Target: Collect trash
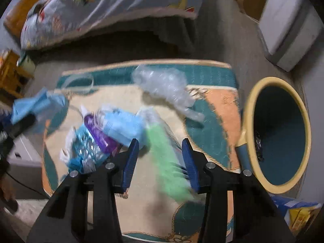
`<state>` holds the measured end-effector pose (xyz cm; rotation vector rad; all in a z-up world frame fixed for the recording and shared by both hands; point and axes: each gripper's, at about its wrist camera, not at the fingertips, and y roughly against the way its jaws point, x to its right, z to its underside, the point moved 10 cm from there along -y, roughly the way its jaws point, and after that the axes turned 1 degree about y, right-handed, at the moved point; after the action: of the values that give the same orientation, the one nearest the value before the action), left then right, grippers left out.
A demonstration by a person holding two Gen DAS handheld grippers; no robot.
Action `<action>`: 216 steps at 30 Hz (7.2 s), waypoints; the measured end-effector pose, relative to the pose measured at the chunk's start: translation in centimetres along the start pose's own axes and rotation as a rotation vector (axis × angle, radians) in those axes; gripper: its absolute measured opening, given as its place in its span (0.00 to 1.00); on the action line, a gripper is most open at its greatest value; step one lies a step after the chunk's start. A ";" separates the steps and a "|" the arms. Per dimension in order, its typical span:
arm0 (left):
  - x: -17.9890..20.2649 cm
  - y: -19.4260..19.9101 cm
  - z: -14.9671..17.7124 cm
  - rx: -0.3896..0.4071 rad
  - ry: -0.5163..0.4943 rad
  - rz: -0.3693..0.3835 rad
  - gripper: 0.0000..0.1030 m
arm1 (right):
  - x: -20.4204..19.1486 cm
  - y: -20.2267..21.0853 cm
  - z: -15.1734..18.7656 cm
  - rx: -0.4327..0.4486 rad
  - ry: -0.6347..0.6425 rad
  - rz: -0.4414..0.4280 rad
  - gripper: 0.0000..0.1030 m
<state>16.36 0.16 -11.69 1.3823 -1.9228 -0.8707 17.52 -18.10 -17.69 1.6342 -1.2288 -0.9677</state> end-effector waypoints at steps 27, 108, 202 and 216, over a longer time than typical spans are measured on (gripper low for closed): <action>3.0 -3.2 -0.9 -0.052 -0.019 0.032 0.33 | 7.3 -7.6 5.3 -0.248 -0.037 0.112 0.86; 25.3 -14.6 -5.1 -0.041 -0.169 0.140 0.88 | 27.9 0.9 5.6 0.066 -0.486 0.161 0.84; 5.6 -13.3 1.5 -0.221 -0.230 0.076 0.77 | 2.7 -11.8 -6.7 -0.120 -0.209 -0.103 0.21; 8.2 -10.9 0.9 -0.195 -0.251 0.123 0.16 | 5.1 -8.4 -5.9 -0.056 -0.227 -0.098 0.09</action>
<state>19.52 -10.14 -20.03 1.0703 -2.0203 -1.1821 26.74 -20.76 -24.04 1.5854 -1.2670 -1.2669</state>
